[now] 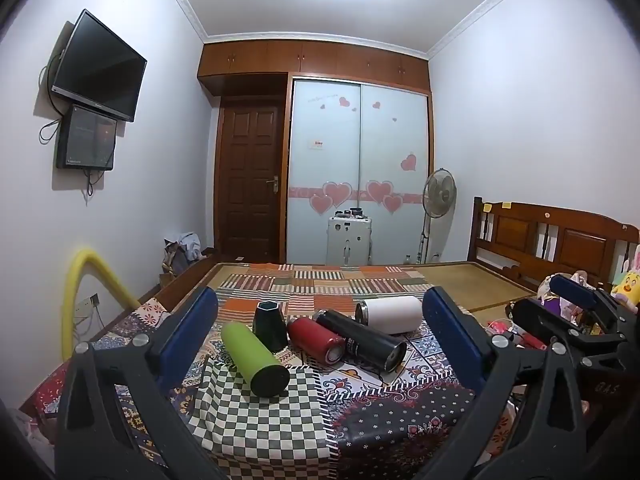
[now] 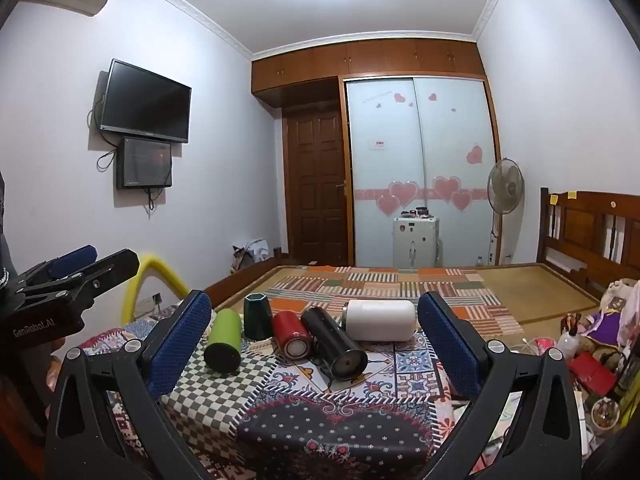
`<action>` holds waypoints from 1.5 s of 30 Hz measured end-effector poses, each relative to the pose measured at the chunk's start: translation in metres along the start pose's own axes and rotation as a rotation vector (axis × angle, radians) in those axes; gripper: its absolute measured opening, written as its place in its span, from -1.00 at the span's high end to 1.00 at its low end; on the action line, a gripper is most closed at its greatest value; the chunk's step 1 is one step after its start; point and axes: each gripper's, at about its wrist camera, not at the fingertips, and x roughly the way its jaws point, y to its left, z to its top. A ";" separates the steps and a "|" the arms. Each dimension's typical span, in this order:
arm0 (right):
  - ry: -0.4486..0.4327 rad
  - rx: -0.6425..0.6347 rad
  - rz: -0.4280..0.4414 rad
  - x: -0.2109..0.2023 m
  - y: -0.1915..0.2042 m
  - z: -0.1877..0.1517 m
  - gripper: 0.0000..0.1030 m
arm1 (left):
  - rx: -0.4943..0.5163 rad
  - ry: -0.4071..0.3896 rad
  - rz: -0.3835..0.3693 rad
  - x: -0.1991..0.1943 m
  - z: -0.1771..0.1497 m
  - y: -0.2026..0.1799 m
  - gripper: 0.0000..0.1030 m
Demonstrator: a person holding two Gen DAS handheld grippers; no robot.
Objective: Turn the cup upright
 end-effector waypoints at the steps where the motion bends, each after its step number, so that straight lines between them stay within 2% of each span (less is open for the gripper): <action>1: 0.000 0.000 0.000 0.000 0.000 0.000 -1.00 | -0.001 -0.001 0.000 0.000 -0.002 0.001 -1.00; 45: -0.009 -0.002 0.000 -0.006 -0.007 0.001 -1.00 | 0.028 -0.017 -0.005 -0.004 -0.001 -0.010 -1.00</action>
